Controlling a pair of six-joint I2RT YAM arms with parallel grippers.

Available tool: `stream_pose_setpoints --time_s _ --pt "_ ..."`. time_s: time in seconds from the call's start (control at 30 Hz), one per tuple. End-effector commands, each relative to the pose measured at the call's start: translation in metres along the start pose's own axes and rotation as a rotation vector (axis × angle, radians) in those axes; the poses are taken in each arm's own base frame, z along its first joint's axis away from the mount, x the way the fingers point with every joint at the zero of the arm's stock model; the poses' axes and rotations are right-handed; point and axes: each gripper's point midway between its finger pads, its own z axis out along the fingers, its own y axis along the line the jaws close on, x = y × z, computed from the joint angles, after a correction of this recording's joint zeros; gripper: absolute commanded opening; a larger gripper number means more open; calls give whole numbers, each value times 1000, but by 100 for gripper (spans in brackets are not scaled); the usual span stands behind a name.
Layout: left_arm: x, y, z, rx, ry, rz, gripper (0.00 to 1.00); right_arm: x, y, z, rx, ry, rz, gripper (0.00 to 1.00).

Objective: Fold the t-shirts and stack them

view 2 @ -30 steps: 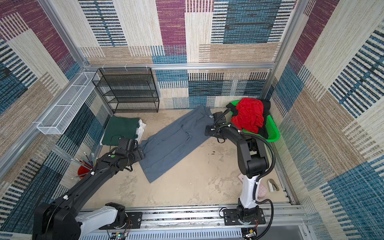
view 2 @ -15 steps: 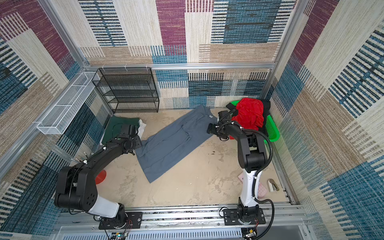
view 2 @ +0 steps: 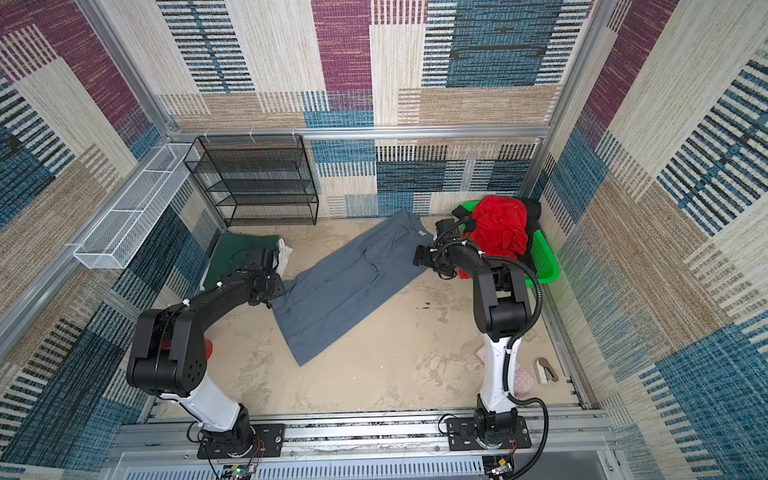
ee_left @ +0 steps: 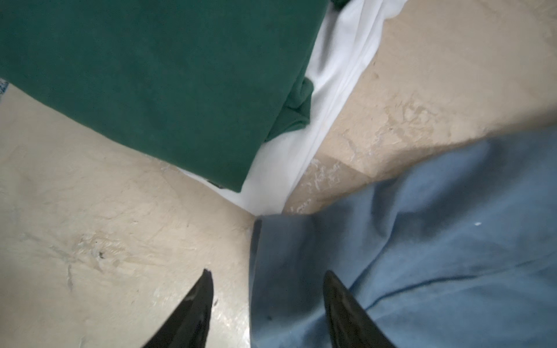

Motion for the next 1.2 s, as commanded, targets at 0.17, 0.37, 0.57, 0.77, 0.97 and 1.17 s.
stream_pose_setpoints --time_s 0.17,0.37,0.57,0.77,0.97,1.17 --pt "2 -23 16 83 53 26 46 -3 4 2 -13 13 -33 99" --pt "7 -34 28 122 94 38 0 -7 -3 2 29 15 -50 98" --pt "5 -38 14 151 105 29 0 -17 -3 -3 50 -13 -54 98" --pt "31 -24 -9 182 101 -34 0 -20 -13 2 105 -15 -38 99" --pt "65 -6 -19 175 132 -84 0 -34 -23 16 173 -33 -23 98" --pt "86 11 -24 125 168 -98 0 -54 -18 36 184 -34 -37 99"
